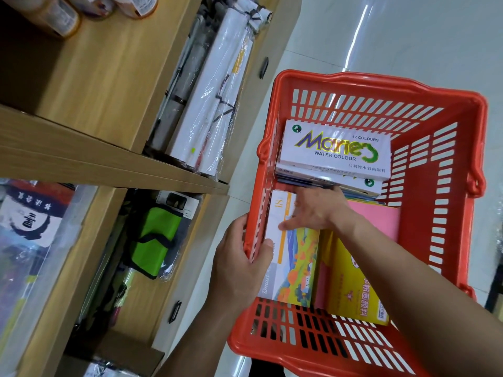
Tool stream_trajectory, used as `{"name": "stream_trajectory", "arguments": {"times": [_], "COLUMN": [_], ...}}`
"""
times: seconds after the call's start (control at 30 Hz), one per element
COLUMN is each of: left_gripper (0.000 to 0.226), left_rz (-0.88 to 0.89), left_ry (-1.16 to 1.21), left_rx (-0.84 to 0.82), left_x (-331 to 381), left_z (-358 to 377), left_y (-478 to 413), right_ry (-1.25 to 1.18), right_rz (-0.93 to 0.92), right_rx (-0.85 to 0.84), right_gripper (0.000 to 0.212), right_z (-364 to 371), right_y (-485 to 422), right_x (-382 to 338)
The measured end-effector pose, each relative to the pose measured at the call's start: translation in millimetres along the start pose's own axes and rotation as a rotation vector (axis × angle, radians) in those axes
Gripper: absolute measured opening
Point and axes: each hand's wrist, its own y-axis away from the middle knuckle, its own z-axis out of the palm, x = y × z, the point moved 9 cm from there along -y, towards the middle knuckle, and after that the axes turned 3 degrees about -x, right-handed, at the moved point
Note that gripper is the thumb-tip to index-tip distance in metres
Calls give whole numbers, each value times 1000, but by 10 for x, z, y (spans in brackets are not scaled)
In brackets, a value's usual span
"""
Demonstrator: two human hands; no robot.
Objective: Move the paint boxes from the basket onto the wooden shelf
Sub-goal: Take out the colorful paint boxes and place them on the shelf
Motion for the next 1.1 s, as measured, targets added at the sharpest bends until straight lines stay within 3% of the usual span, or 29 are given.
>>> {"name": "stream_trajectory", "arguments": {"times": [0.37,0.57,0.73,0.97,1.1], "left_gripper": [31,19,35,50,38], "left_rz": [2,35,86,111,103], "left_ry": [22,99,153,120,91], "left_rx": [8,3,-2,11,25], "left_x": [-53,9,1,50,18], "left_z": [4,-15,-20,-28,-30], "left_y": [-4,18,45,46,26], "right_ry": [-254,-533,-762,-1123,-1251], "right_rz": [-121,-232,-297,-211,-130], "right_rx": [160,160,224,351,436], "right_gripper": [97,81,75,84,93], "right_z": [-222,-232,-24,226,383], "right_y": [282,813,1267,1327,1339], "right_x": [-5,48,41,264,194]}}
